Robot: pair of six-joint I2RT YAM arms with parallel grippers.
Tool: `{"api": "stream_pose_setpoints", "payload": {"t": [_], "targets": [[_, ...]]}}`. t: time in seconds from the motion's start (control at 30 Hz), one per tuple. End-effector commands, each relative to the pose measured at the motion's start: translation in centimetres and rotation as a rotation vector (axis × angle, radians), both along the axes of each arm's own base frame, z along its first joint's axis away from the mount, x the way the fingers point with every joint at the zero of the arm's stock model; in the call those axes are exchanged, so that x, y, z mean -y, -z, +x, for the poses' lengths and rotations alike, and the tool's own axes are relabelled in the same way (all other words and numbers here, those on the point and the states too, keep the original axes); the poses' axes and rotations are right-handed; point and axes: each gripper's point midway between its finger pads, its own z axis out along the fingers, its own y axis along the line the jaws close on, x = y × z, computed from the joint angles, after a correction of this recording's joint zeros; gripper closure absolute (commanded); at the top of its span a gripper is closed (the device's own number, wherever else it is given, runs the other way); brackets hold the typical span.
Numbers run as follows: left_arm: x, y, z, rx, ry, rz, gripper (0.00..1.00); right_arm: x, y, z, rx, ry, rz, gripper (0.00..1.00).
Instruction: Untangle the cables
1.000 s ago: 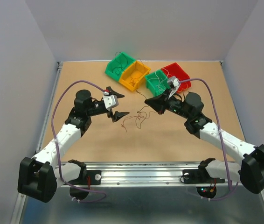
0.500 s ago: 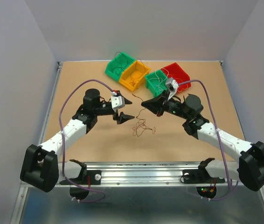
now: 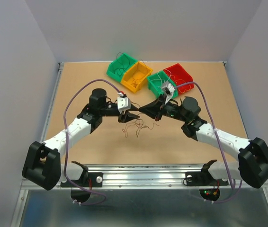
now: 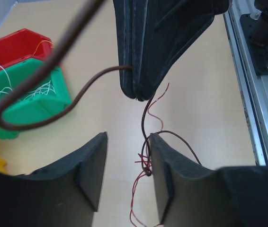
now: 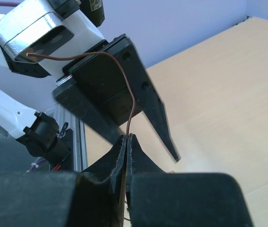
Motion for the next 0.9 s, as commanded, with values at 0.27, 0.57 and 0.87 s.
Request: {"api": "stream_pose_setpoints", "payload": {"t": [0.27, 0.57, 0.87], "targets": [[0.8, -2.2, 0.5, 0.050, 0.021, 0.013, 1.00, -1.2, -1.8, 0.4, 0.102, -0.012, 0.035, 0.42], [-0.4, -8.4, -0.7, 0.080, -0.062, -0.071, 1.00, -2.8, 1.8, 1.4, 0.239, -0.091, -0.090, 0.19], [-1.3, -14.1, -0.2, 0.111, -0.168, -0.148, 1.00, -5.0, 3.8, 0.8, 0.274, -0.262, -0.072, 0.41]]}}
